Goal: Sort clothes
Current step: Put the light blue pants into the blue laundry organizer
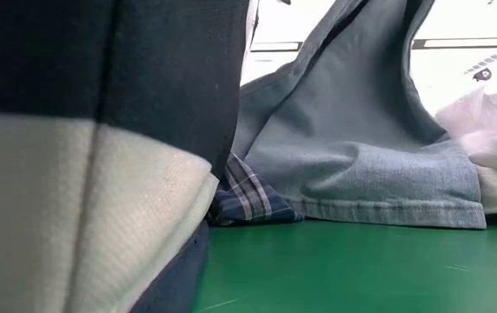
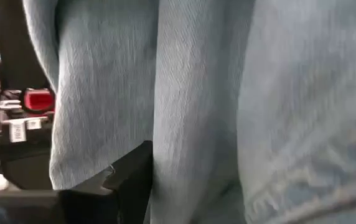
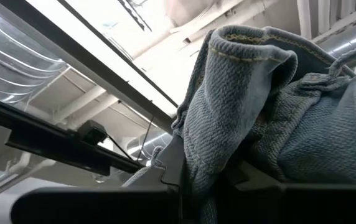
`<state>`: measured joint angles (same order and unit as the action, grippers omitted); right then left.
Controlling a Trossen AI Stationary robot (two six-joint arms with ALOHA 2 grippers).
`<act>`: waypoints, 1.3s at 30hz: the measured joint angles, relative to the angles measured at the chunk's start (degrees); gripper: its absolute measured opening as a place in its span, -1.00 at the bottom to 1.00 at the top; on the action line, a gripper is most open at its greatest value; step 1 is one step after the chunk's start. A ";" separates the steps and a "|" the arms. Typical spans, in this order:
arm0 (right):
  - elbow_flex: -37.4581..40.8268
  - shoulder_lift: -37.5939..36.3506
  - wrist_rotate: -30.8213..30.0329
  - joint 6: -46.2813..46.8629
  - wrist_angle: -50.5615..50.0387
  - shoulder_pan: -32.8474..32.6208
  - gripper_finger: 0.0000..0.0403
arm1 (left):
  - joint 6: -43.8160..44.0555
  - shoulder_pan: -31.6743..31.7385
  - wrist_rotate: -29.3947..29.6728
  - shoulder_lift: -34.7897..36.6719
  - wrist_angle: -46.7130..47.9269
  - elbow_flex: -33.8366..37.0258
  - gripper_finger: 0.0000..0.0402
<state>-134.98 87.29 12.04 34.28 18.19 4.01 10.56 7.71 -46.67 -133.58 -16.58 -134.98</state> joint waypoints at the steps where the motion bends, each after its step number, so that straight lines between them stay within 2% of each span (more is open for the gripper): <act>1: 0.00 0.00 -0.01 0.00 0.16 0.00 -0.86 | -0.06 -0.15 0.63 -0.16 -0.06 0.00 0.01; 4: 0.00 -0.09 -0.02 -0.05 0.57 0.00 -0.86 | -0.53 -0.64 1.65 -0.34 -0.49 0.00 -0.23; 9: 0.00 -0.15 -0.05 -0.28 0.88 0.00 -0.86 | -0.13 -1.04 1.72 -0.34 -0.90 0.00 -0.86; 10: 0.00 -0.17 -0.03 -0.34 0.90 0.00 -0.86 | 1.18 -1.04 1.56 -0.34 -1.28 0.00 -0.93; 16: 0.00 -1.37 2.12 0.56 0.74 0.02 -0.86 | 8.20 -0.94 -2.97 0.79 -8.12 0.15 -0.98; 19: 0.00 -3.29 5.89 1.44 -0.23 0.03 -0.86 | 11.84 -0.95 -6.46 3.71 -10.87 0.15 -0.99; 21: -0.02 -5.58 7.94 0.40 -4.13 0.02 -0.86 | 12.94 -0.95 -8.93 6.60 -11.38 0.13 -0.99; 24: -0.13 -9.49 7.82 -7.53 -15.35 0.00 -0.86 | 11.58 -0.97 -9.82 10.81 -9.01 0.00 -0.99; 26: -0.13 -11.60 5.66 -12.64 -25.05 0.00 -0.86 | 9.25 -0.97 -9.35 13.04 -5.42 0.00 -0.99; 30: -0.13 -14.23 -6.61 -19.53 -40.82 0.00 -0.86 | 0.43 -0.95 -4.76 16.43 6.36 0.01 -1.00; 34: -0.11 -14.69 -12.83 -23.14 -46.39 0.04 -0.86 | -8.23 -0.95 -0.85 18.57 15.49 0.02 -1.00; 39: -0.09 -14.64 -15.17 -25.96 -51.46 0.02 -0.86 | -8.86 -0.93 -0.33 19.27 17.31 0.02 -1.00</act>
<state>-135.06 72.64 -3.13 8.32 -33.27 4.03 1.70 6.78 -47.00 -114.32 0.73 -134.96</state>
